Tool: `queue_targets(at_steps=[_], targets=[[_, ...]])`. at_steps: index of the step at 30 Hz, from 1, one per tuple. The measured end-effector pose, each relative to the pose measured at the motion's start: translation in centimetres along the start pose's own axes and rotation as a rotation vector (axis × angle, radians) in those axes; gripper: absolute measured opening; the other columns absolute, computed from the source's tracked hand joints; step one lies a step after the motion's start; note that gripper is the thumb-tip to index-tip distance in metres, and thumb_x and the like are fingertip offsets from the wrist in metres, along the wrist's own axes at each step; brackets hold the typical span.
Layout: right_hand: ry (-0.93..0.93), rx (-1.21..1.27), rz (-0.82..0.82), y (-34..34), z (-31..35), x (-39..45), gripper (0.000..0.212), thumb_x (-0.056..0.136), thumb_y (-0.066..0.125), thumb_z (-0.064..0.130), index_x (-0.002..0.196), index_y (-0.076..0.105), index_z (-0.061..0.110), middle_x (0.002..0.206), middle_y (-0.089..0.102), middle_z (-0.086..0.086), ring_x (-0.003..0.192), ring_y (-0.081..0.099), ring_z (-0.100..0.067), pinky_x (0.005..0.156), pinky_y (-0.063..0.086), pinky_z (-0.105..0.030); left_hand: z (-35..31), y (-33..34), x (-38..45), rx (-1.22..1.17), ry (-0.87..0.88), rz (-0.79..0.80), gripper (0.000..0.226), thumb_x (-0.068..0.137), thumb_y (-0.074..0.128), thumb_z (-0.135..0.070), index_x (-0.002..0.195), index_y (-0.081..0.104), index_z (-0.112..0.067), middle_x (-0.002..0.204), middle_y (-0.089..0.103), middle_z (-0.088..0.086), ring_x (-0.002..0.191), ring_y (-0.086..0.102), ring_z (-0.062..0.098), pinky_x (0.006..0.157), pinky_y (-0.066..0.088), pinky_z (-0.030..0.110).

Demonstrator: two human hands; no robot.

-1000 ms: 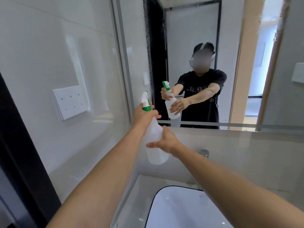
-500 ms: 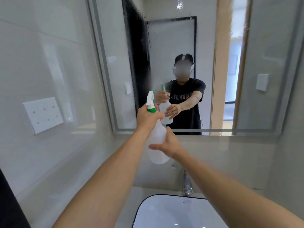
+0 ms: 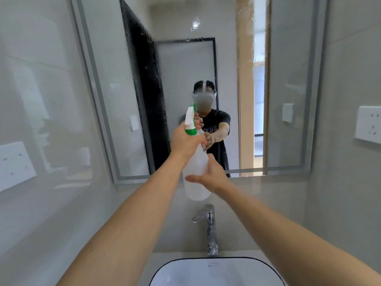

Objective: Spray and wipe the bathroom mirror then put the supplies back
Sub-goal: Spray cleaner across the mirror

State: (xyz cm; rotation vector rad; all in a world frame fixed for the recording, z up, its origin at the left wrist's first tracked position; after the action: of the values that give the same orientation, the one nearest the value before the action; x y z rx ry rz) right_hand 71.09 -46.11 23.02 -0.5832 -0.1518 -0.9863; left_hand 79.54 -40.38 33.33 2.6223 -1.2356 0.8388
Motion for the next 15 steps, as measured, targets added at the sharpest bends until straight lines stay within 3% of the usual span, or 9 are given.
queue_targets(at_steps=[4, 10, 13, 15], targets=[[0.019, -0.016, -0.033, -1.6, -1.0, -0.2, 0.078, 0.068, 0.09, 0.032, 0.126, 0.04, 0.016, 0.117, 0.057, 0.0, 0.107, 0.056, -0.02, 0.08, 0.046, -0.03, 0.3, 1.9, 0.4, 0.003, -0.002, 0.009, 0.03, 0.072, 0.068, 0.012, 0.093, 0.064, -0.008, 0.074, 0.057, -0.002, 0.052, 0.053, -0.005, 0.051, 0.043, 0.011], [0.041, -0.069, -0.081, -3.7, -2.1, -0.5, 0.08, 0.069, 0.089, 0.033, 0.127, 0.038, 0.016, 0.115, 0.053, 0.002, 0.106, 0.054, -0.019, 0.086, 0.05, -0.035, 1.2, 4.4, 0.8, -0.042, -0.043, 0.05, 0.033, 0.07, 0.073, 0.007, 0.102, 0.065, 0.002, 0.075, 0.064, -0.001, 0.057, 0.06, 0.002, 0.058, 0.052, 0.021], [0.062, -0.073, -0.09, -4.7, -2.5, -0.6, 0.081, 0.069, 0.089, 0.034, 0.129, 0.037, 0.018, 0.116, 0.052, 0.003, 0.108, 0.053, -0.018, 0.088, 0.05, -0.035, 0.6, 5.8, 0.8, -0.094, -0.024, 0.107, 0.043, 0.068, 0.077, 0.0, 0.11, 0.066, -0.003, 0.088, 0.072, 0.004, 0.069, 0.07, 0.003, 0.074, 0.059, 0.027], [0.077, -0.073, -0.1, -5.5, -2.7, -0.5, 0.081, 0.069, 0.089, 0.035, 0.128, 0.037, 0.019, 0.116, 0.052, 0.003, 0.108, 0.054, -0.019, 0.089, 0.052, -0.038, 0.4, 6.6, 1.0, -0.111, -0.036, 0.126, 0.049, 0.064, 0.077, -0.002, 0.112, 0.067, -0.009, 0.095, 0.075, 0.013, 0.088, 0.074, 0.02, 0.087, 0.06, 0.041]])
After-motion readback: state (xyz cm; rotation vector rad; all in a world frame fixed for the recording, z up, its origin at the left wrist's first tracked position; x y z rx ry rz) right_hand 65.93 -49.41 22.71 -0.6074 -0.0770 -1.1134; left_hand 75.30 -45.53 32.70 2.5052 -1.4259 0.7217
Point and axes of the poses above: each hand's wrist, its own x-axis towards the middle knuckle, its own y-axis out of the palm, z = x × y, the point moved 8 cm from there along x, towards the middle knuckle
